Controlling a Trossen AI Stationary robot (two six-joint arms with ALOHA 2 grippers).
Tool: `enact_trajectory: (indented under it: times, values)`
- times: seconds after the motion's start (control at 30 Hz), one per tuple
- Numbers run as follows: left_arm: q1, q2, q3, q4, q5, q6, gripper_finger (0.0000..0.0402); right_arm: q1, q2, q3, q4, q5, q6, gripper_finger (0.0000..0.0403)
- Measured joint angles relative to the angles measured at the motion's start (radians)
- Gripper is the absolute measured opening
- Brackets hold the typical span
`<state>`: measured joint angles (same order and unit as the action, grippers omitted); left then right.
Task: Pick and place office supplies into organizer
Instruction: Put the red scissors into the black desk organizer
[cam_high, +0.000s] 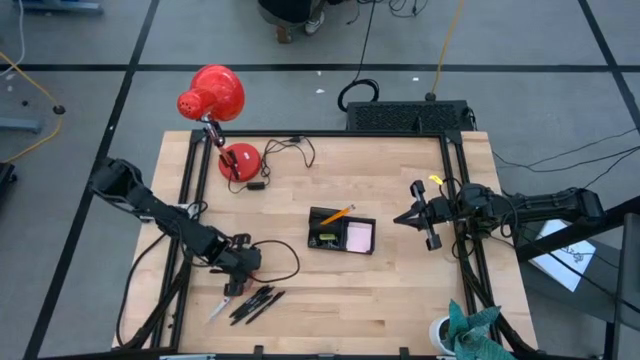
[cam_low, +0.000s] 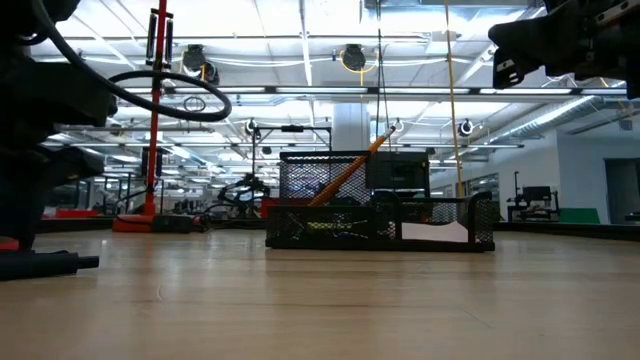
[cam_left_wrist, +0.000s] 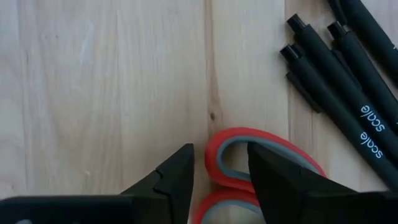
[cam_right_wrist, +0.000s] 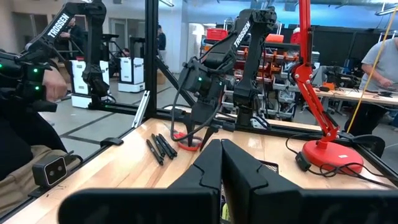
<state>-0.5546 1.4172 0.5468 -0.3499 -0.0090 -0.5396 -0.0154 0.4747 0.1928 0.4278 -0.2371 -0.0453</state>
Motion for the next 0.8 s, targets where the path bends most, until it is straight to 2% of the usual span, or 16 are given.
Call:
enact_trajectory:
  times: [0.1,0.23,0.3,0.5,0.67,0.8]
  values:
    - [-0.013,0.002,-0.001,0.019,-0.004,0.024,0.012,0.0,0.0,0.0,0.002,0.0,0.0,0.0]
    - [-0.022,0.004,-0.002,0.043,0.008,0.026,0.0042,0.0,0.0,0.0,0.002,0.0,0.0,0.0]
    - [-0.022,0.005,-0.002,0.058,0.024,0.014,0.0016,0.0,0.0,0.0,0.002,0.0,0.0,0.0]
    - [-0.057,0.007,-0.001,0.127,-0.009,0.08,0.0014,0.0,0.0,0.0,0.002,0.0,0.0,0.0]
    - [-0.08,0.008,0.021,0.096,-0.079,0.103,0.0002,0.0,0.0,0.0,0.003,0.0,0.0,0.0]
    - [-0.087,0.009,0.06,0.008,-0.114,0.112,0.0001,0.0,0.001,0.0,0.01,0.0,0.0,0.0]
